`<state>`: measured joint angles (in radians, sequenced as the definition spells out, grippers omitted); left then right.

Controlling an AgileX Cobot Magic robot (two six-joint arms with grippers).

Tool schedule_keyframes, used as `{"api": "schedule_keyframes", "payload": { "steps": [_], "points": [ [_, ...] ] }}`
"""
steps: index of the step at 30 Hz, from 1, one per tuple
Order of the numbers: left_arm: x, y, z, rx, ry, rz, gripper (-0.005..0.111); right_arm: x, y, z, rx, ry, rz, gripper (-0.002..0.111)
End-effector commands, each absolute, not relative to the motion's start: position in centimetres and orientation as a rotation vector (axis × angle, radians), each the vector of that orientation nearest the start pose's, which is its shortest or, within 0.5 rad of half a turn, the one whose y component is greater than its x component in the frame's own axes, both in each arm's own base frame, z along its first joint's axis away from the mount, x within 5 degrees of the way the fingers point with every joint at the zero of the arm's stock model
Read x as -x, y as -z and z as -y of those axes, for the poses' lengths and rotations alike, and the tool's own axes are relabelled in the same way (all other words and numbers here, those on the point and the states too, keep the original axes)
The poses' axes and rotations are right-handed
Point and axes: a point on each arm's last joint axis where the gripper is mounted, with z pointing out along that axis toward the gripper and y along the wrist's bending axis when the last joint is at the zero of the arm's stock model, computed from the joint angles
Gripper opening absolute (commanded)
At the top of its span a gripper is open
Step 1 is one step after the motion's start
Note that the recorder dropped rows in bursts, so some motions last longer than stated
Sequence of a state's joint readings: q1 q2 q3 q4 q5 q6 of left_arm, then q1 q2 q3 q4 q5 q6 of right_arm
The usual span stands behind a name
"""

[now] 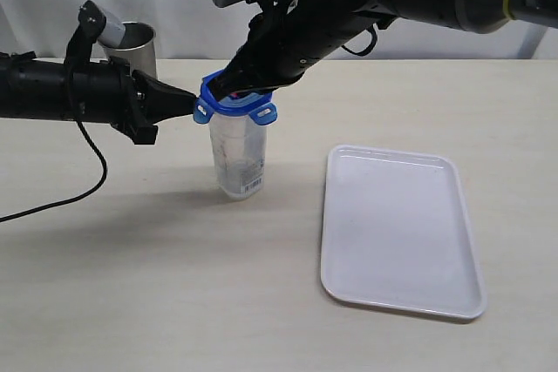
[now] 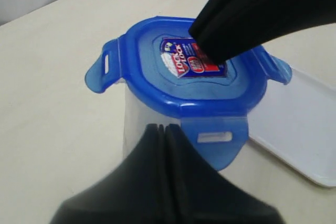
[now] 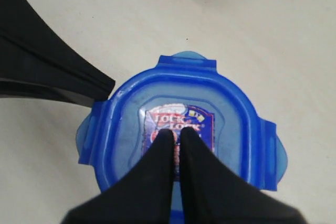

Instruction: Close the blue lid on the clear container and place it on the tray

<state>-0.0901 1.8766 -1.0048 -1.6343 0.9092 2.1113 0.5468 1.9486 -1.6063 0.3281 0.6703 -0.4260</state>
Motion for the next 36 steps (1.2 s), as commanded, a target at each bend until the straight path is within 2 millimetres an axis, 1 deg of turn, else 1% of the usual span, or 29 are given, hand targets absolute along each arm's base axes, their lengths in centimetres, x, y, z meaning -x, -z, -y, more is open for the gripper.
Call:
{"api": "schedule_keyframes", "payload": {
  "steps": [1, 11, 16, 18, 26, 30, 32, 34, 36],
  "points": [
    [-34.6, -18.8, 10.5, -1.008, 0.835, -1.779, 0.000, -36.7, -24.5, -24.4, 1.000, -0.393, -2.375, 0.005],
    [-34.6, -18.6, 10.5, -1.012, 0.824, -1.789, 0.000, -36.7, -24.5, -24.4, 0.998, -0.394, -2.376, 0.005],
    [-34.9, -17.2, 10.5, -0.997, 0.848, -1.826, 0.000, -36.8, -24.6, -24.4, 0.987, -0.397, -2.380, 0.005],
    [-34.9, -16.9, 10.5, -0.993, 0.853, -1.833, 0.000, -36.8, -24.6, -24.4, 0.976, -0.400, -2.385, 0.005],
    [-34.9, -16.9, 10.5, -0.994, 0.854, -1.831, 0.000, -36.7, -24.5, -24.4, 0.978, -0.401, -2.388, 0.005],
    [-35.2, -17.6, 8.9, -0.967, 0.799, -1.839, 0.000, -36.7, -24.5, -24.4, 0.979, -0.402, -2.395, 0.005],
    [-35.1, -18.2, 8.1, -0.946, 0.801, -1.842, 0.000, -36.7, -24.5, -24.4, 0.973, -0.402, -2.391, 0.005],
    [-34.3, -18.6, 7.4, -0.934, 0.807, -1.816, 0.000, -36.7, -24.5, -24.4, 0.973, -0.402, -2.390, 0.005],
    [-33.7, -19.1, 7.2, -0.911, 0.817, -1.807, 0.000, -36.7, -24.5, -24.4, 0.973, -0.402, -2.390, 0.005]
  ]
}}
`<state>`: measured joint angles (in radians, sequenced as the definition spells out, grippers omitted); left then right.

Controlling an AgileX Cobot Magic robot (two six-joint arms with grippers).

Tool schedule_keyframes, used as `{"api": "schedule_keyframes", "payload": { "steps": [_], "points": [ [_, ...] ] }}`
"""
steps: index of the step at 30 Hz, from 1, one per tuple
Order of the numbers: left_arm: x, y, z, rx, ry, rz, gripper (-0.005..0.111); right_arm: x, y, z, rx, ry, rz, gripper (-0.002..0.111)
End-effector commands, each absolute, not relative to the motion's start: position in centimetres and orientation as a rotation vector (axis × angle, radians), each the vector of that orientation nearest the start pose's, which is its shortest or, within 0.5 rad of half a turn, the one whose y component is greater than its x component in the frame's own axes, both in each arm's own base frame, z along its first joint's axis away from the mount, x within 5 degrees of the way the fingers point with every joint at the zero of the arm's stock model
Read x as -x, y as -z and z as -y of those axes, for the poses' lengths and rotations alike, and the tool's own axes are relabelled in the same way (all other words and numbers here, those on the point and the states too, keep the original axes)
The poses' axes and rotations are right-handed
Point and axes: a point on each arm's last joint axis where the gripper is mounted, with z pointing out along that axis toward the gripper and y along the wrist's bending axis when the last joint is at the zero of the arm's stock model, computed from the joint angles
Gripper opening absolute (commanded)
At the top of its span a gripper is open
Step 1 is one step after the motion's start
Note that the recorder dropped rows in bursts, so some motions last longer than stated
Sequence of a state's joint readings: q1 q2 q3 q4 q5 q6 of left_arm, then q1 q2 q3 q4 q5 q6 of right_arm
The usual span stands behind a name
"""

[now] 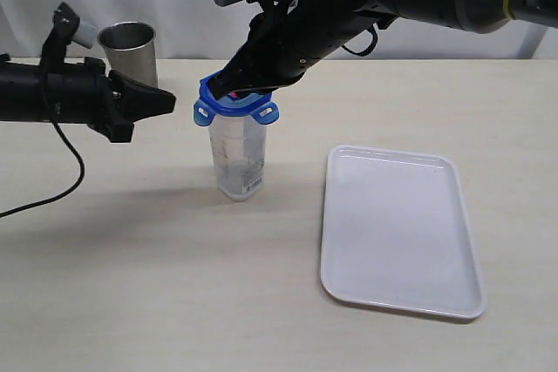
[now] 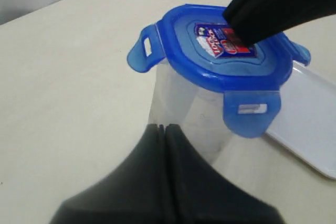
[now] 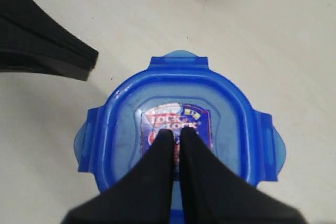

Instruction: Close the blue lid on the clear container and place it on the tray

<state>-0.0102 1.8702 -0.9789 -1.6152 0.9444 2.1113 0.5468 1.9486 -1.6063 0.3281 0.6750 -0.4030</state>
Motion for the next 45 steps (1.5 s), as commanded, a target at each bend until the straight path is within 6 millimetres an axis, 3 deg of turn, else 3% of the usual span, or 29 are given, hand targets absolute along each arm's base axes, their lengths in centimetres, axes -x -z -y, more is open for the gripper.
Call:
{"api": "schedule_keyframes", "payload": {
  "steps": [1, 5, 16, 22, 40, 45],
  "points": [
    [-33.4, -19.6, 7.2, -0.922, 0.826, -1.787, 0.000, -36.7, -24.5, -24.4, 0.971, -0.403, -2.391, 0.005],
    [-32.3, -20.6, 8.5, -1.012, 0.915, -1.704, 0.000, -36.7, -24.5, -24.4, 0.971, -0.403, -2.391, 0.005],
    [-32.3, -19.3, 12.2, -1.070, 0.774, -1.805, 0.000, -36.7, -24.5, -24.4, 0.953, -0.408, -2.400, 0.005],
    [-32.9, -18.7, 12.2, -1.043, 0.635, -1.886, 0.000, -36.8, -23.9, -24.5, 0.957, -0.408, -2.420, 0.005],
    [-33.0, -18.9, 12.2, -1.022, 0.638, -1.882, 0.000, -36.7, -23.8, -24.5, 0.969, -0.409, -2.434, 0.005],
    [-33.1, -19.4, 11.0, -0.971, 0.662, -1.869, 0.000, -36.6, -24.6, -24.4, 0.972, -0.409, -2.408, 0.005]
  ]
}}
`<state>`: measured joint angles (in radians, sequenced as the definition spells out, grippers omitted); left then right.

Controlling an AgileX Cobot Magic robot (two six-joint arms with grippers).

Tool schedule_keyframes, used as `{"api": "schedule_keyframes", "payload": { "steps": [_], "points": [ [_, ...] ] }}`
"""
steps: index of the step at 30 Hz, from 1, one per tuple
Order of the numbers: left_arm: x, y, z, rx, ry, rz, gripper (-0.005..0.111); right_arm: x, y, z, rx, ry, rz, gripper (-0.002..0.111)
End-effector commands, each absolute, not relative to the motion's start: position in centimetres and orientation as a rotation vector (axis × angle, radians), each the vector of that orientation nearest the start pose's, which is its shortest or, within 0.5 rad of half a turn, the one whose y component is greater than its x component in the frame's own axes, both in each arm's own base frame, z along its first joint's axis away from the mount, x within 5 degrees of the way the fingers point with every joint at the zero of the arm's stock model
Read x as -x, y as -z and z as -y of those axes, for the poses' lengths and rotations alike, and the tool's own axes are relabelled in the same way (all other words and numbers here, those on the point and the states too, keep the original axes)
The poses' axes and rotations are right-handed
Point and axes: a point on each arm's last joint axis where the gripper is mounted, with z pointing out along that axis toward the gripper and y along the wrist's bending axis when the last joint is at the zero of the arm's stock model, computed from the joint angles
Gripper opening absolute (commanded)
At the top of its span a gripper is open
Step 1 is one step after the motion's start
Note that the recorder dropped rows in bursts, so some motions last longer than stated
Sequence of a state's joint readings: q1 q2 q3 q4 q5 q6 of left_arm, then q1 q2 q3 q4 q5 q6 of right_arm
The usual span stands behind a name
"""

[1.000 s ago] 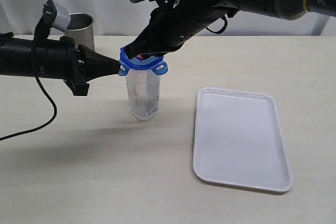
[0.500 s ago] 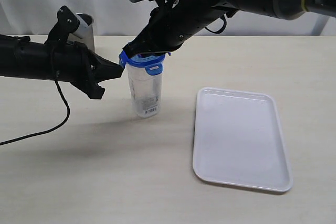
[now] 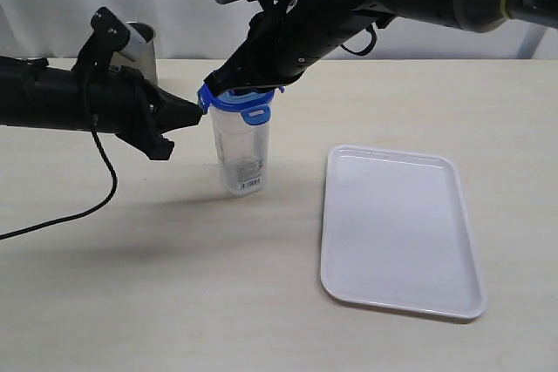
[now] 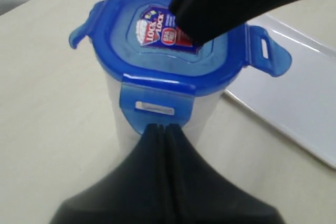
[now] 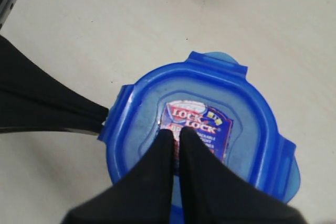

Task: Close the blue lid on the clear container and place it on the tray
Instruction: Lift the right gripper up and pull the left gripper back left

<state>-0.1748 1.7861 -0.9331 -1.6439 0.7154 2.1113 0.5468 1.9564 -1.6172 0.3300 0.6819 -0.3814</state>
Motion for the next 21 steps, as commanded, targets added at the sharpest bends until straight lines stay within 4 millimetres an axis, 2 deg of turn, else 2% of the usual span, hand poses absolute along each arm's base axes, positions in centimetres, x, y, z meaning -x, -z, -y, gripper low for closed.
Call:
{"api": "schedule_keyframes", "payload": {
  "steps": [1, 7, 11, 16, 21],
  "points": [
    [-33.2, -19.4, 10.5, -0.935, 0.683, -1.869, 0.000, -36.6, -24.8, -24.4, 0.971, -0.408, -2.399, 0.005],
    [-32.7, -19.7, 6.9, -0.808, 0.841, -1.798, 0.000, -36.4, -26.2, -24.3, 0.972, -0.407, -2.346, 0.005],
    [-31.9, -20.0, 5.0, -0.785, 0.934, -1.740, 0.000, -35.9, -28.2, -24.1, 0.964, -0.429, -2.292, 0.006],
    [-32.1, -18.8, 4.8, -0.753, 0.924, -1.789, 0.000, -35.2, -30.3, -23.8, 0.936, -0.456, -2.248, 0.017],
    [-33.4, -18.0, 4.4, -0.688, 0.884, -1.827, 0.000, -34.3, -32.5, -23.3, 0.928, -0.462, -2.202, 0.025]
  ]
}}
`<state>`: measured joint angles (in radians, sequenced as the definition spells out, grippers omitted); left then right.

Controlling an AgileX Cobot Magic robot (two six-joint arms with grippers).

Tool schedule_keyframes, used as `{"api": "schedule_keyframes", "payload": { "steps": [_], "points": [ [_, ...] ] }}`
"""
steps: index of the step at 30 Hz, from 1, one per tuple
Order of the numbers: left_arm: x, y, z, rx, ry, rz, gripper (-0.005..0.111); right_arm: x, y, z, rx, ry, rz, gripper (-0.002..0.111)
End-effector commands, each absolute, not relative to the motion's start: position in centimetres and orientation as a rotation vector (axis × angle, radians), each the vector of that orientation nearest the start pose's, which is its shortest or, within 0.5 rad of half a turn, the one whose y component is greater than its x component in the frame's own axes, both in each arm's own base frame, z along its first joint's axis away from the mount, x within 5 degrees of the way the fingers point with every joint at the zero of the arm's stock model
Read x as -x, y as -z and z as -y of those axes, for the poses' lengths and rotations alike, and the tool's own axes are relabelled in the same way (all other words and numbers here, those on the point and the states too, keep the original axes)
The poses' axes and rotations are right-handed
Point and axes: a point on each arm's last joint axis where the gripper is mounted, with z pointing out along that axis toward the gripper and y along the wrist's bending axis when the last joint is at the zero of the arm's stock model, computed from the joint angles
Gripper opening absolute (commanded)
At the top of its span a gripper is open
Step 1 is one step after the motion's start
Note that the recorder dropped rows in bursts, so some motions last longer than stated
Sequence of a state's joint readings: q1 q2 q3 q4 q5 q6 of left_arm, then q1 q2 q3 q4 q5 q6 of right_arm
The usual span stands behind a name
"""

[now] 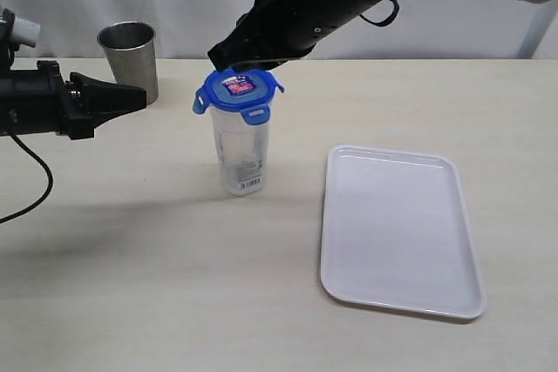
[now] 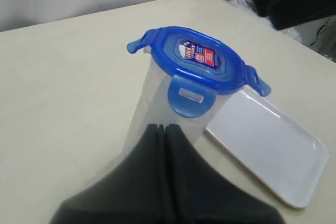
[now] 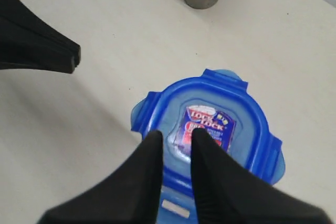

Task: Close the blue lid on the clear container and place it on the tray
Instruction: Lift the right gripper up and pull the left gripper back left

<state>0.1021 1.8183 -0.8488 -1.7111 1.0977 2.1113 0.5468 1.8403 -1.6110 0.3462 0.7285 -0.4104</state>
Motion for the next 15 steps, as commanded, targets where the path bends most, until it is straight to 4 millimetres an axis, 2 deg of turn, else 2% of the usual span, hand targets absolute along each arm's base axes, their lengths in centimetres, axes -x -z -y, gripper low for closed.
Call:
{"api": "schedule_keyframes", "payload": {
  "steps": [1, 6, 7, 9, 13, 15],
  "points": [
    [-33.7, -18.1, 4.3, -0.688, 0.858, -1.834, 0.000, -34.1, -32.9, -23.2, 0.925, -0.465, -2.193, 0.025],
    [-35.0, -18.9, 3.1, -0.659, 0.637, -1.910, 0.000, -33.0, -35.2, -22.5, 0.918, -0.467, -2.143, 0.025],
    [-35.3, -19.2, 2.3, -0.621, 0.449, -1.992, 0.000, -32.6, -36.0, -22.2, 0.916, -0.464, -2.123, 0.025],
    [-35.4, -19.5, 2.0, -0.583, 0.246, -2.073, 0.000, -32.3, -36.5, -22.1, 0.915, -0.463, -2.108, 0.025],
    [-35.7, -20.8, 3.1, -0.451, -0.017, -2.161, 0.000, -32.1, -36.9, -21.9, 0.917, -0.457, -2.097, 0.025],
    [-35.9, -22.1, 4.4, -0.369, -0.142, -2.165, 0.000, -32.1, -36.8, -21.9, 0.922, -0.458, -2.104, 0.025]
  ]
}}
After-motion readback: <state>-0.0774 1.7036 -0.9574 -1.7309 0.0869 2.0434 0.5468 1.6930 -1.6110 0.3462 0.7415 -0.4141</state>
